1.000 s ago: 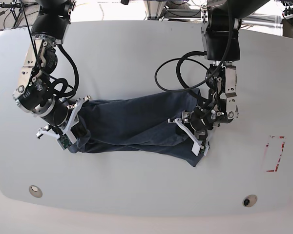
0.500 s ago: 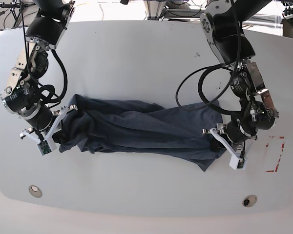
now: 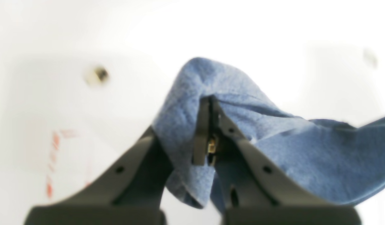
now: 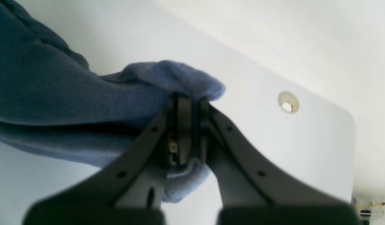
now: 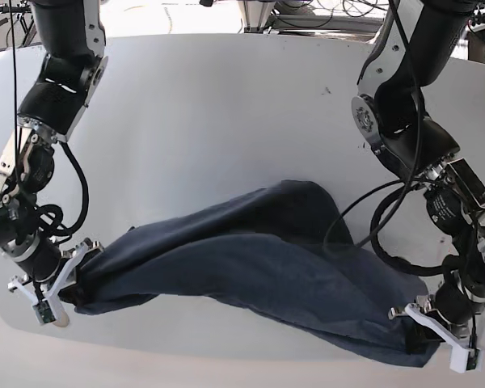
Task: Fold the T-shirt properly
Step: 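Lift the shirt high with both grippers, stretching it between them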
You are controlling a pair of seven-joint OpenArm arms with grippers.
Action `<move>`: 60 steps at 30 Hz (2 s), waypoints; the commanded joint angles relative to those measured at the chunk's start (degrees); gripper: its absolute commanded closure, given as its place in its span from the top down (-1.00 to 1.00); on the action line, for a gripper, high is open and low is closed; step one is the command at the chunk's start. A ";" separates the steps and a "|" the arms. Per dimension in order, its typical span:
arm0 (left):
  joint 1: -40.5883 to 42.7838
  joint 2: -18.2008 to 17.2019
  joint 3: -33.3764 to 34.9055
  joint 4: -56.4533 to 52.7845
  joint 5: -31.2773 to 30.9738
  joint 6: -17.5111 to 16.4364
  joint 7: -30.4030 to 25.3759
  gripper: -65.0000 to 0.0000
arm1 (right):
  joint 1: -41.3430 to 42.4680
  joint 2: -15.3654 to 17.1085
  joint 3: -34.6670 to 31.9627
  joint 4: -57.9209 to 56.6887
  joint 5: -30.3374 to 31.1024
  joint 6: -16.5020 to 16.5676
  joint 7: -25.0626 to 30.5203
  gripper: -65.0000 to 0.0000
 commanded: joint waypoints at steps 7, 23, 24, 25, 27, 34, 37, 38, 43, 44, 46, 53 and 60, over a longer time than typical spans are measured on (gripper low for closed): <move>-8.38 -2.30 -0.55 4.87 -1.03 3.36 -0.20 -1.00 | 15.95 4.39 0.39 -11.70 -0.28 -0.14 1.12 -1.00; -25.00 -10.39 -0.64 3.20 0.82 5.12 -2.83 -1.00 | 36.53 7.55 -11.22 -16.09 -0.11 -0.14 1.12 -1.00; -25.88 -10.91 -0.64 2.32 0.82 5.12 -3.10 -1.00 | 37.49 7.55 -11.83 -16.09 -0.11 -0.14 1.12 -1.00; -27.11 -11.62 -0.55 0.91 0.82 5.12 -3.36 -1.00 | 38.81 7.55 -12.62 -16.09 -0.11 -0.14 1.03 -1.00; -28.78 -12.50 -0.55 -1.02 0.73 5.04 -3.45 -1.00 | 40.83 7.55 -13.85 -16.09 -0.11 -0.14 1.03 -1.00; -31.77 -13.11 -0.37 -4.54 0.64 4.95 -3.45 -1.00 | 44.09 7.64 -16.40 -15.83 -0.11 -0.14 1.03 -1.00; -31.42 -13.02 -0.37 -4.45 0.64 4.95 -3.45 -1.00 | 43.82 7.82 -16.40 -15.83 -0.02 -0.14 0.94 -1.00; -30.80 -12.94 -0.37 -4.45 0.64 4.95 -3.45 -1.00 | 43.47 8.17 -16.40 -15.83 0.07 -0.14 0.94 -1.00; -29.48 -12.85 -0.37 -4.45 -0.33 4.95 -3.45 -1.00 | 40.83 8.79 -16.05 -15.83 0.24 -0.14 0.94 -1.00; -29.39 -12.85 -0.37 -4.45 -0.68 4.95 -3.45 -1.00 | 40.57 8.79 -16.05 -15.83 0.24 -0.14 0.94 -1.00; -29.39 -12.85 -0.37 -4.45 -1.47 5.04 -3.45 -1.00 | 40.22 8.79 -16.05 -15.83 0.24 -0.14 0.94 -1.00; -29.31 -12.85 -0.37 -4.72 -1.64 5.04 -3.45 -1.00 | 38.64 8.87 -16.05 -15.92 0.24 -0.14 1.03 -1.00; -29.66 -12.85 -0.37 -4.80 -1.56 5.21 -3.80 -1.00 | 39.16 8.61 -16.32 -16.01 -0.02 -0.14 1.30 -1.00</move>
